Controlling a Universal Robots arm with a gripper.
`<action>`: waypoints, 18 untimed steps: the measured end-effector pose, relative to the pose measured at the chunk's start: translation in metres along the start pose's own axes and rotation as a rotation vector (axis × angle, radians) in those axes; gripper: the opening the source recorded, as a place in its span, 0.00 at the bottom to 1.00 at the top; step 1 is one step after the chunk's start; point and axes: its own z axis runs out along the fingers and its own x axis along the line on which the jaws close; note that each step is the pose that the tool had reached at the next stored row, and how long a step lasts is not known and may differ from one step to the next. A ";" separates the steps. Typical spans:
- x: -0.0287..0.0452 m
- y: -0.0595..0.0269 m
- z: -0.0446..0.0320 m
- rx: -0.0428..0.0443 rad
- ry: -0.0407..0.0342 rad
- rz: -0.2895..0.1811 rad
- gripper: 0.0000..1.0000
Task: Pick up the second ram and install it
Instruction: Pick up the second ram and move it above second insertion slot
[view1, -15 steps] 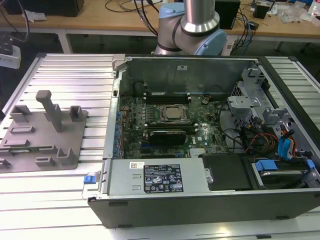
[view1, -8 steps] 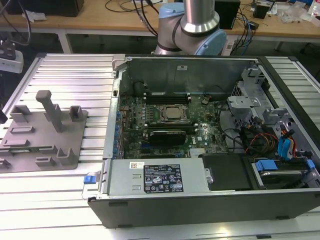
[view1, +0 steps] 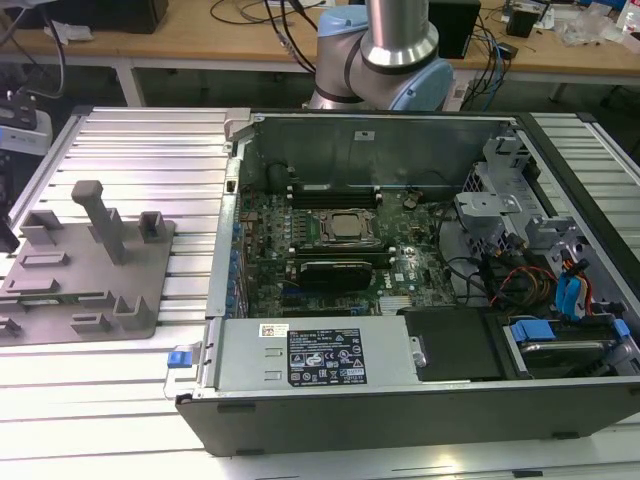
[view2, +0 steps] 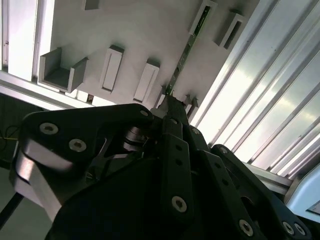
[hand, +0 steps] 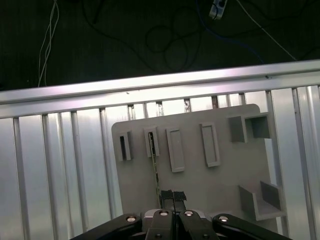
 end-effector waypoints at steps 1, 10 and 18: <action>0.0000 0.0000 0.0005 0.0000 0.0000 0.000 0.08; 0.0001 -0.0003 0.0067 0.0000 0.0000 0.000 0.08; 0.0004 -0.0007 0.0180 0.0000 -0.0001 0.000 0.08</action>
